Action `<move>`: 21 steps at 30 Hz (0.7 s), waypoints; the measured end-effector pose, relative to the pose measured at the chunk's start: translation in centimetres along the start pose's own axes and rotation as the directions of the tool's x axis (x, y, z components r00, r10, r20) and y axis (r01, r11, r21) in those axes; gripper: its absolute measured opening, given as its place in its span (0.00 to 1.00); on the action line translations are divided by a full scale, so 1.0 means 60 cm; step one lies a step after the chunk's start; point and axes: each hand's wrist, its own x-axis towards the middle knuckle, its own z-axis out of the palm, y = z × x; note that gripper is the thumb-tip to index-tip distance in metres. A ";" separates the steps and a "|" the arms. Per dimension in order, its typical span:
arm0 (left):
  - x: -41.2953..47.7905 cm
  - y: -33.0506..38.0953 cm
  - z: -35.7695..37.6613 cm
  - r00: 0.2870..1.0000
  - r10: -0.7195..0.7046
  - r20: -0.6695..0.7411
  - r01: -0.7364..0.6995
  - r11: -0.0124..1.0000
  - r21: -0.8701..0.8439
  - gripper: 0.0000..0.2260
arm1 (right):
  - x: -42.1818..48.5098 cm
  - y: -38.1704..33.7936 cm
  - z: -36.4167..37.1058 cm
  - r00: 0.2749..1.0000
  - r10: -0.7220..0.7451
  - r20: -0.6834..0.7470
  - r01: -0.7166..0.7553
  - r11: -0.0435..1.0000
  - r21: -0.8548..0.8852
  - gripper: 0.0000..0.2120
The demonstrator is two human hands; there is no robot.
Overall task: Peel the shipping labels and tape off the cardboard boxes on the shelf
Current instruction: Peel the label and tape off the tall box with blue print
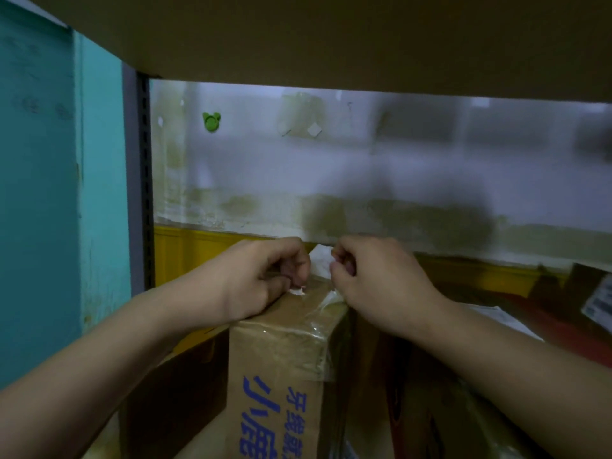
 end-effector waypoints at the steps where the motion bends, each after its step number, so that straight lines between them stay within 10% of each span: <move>1: -0.002 0.004 -0.002 1.000 0.001 0.014 -0.001 1.000 -0.003 0.17 | 0.000 -0.001 -0.001 1.000 -0.001 -0.003 0.001 1.000 -0.002 0.04; 21: 0.004 0.010 -0.006 0.993 0.071 0.097 -0.083 0.989 0.122 0.16 | 0.002 0.002 -0.002 1.000 -0.015 -0.002 0.015 1.000 -0.004 0.05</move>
